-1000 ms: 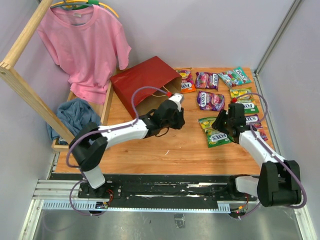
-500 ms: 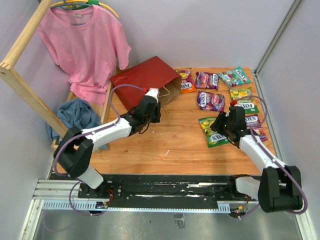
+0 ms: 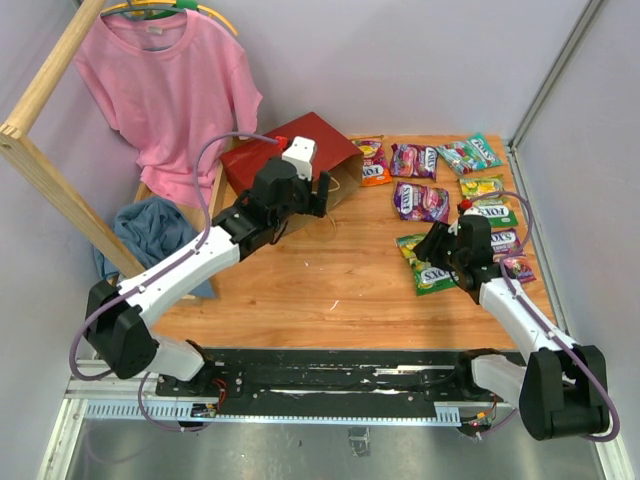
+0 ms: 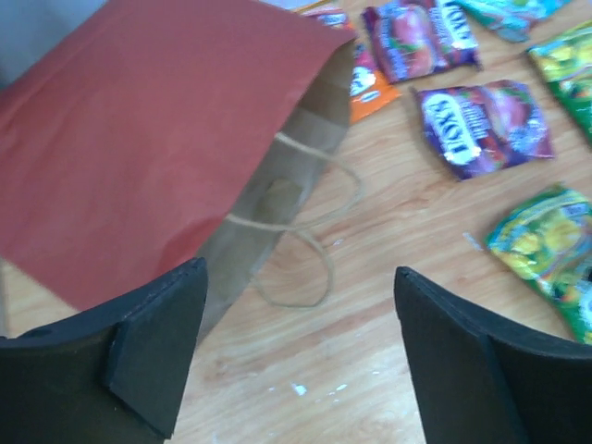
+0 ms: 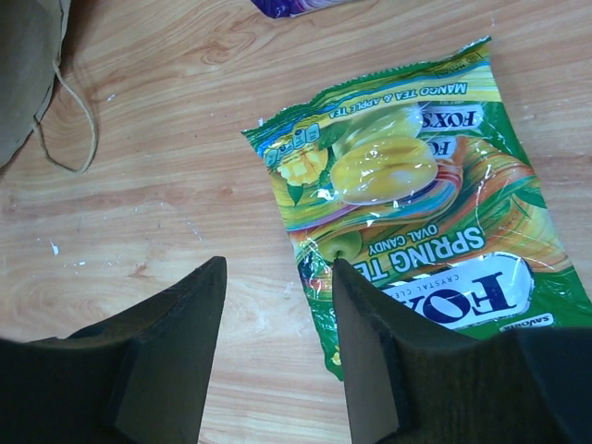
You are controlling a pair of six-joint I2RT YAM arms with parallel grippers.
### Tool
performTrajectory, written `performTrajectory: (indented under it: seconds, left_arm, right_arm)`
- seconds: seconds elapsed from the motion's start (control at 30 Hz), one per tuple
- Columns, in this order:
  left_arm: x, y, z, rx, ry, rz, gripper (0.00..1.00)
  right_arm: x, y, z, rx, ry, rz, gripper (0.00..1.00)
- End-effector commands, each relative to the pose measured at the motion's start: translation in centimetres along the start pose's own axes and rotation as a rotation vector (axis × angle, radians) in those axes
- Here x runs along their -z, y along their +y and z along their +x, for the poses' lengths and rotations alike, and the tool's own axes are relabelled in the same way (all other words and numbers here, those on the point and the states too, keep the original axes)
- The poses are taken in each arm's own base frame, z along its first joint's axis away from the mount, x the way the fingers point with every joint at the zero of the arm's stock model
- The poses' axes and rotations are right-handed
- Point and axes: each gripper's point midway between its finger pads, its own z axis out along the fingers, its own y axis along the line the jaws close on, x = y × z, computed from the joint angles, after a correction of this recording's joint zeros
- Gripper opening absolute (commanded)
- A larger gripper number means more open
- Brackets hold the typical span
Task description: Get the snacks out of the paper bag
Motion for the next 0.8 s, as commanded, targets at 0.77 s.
performTrajectory:
  seconds: [0.77]
  left_arm:
    - [-7.4,-2.1,3.0,-0.448,-0.018,-0.016,0.72]
  right_arm:
    - [0.4,1.1,1.2,0.048,0.017,-0.074,0.6]
